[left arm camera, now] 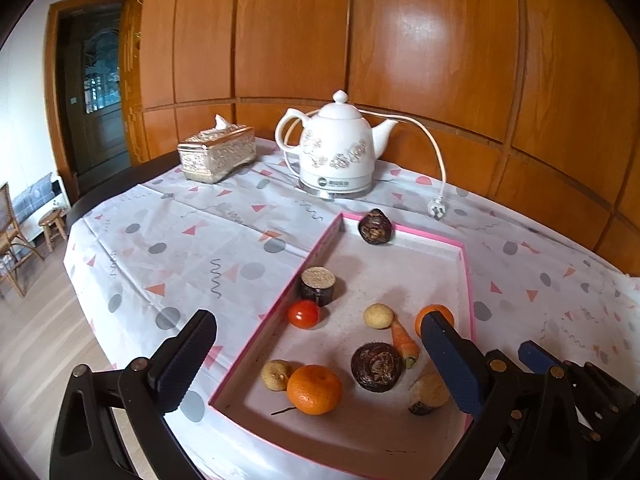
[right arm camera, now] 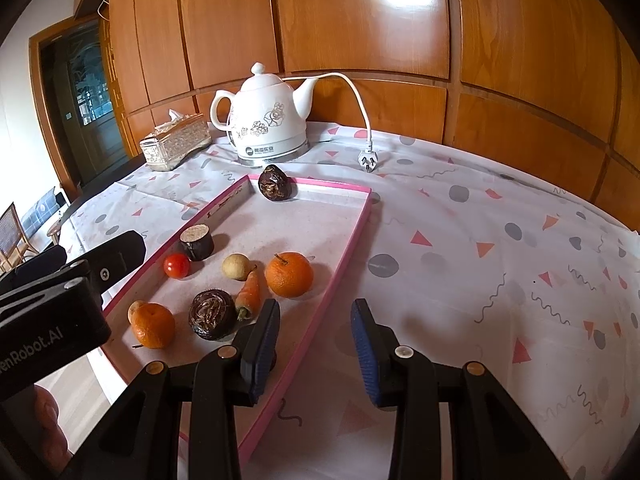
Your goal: Organize fruits
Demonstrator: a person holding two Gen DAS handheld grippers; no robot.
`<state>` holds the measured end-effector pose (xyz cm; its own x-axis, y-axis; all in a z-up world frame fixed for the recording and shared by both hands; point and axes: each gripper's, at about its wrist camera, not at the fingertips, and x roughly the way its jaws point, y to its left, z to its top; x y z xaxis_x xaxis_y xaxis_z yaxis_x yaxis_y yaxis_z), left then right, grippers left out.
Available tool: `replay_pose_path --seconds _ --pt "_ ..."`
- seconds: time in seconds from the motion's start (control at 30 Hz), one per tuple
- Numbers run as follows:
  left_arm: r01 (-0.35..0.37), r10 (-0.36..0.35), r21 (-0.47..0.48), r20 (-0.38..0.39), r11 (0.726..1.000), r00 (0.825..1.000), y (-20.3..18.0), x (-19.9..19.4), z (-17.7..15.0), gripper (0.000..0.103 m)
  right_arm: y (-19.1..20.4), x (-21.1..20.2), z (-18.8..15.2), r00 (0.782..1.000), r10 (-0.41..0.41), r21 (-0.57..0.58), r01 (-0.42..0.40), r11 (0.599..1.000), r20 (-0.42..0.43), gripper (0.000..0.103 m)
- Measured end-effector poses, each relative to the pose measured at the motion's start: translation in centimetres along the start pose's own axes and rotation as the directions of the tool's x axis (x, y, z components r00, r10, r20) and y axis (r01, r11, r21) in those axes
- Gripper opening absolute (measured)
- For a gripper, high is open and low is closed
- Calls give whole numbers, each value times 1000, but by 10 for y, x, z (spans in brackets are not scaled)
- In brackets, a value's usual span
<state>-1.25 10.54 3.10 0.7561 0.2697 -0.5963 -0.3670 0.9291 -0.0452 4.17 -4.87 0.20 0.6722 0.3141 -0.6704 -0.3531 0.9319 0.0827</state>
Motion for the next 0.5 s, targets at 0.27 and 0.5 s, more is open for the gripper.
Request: replay_pose_path --seconds 0.27,0.5 --pt "-18 19 -19 21 1000 1000 1 -5 1 103 1 -2 -1 1000 -1 -1 1 1000 8 37" --pt "-14 14 -17 22 1000 1000 1 -7 0 103 1 -2 0 1000 -1 -4 1 1000 9 37"
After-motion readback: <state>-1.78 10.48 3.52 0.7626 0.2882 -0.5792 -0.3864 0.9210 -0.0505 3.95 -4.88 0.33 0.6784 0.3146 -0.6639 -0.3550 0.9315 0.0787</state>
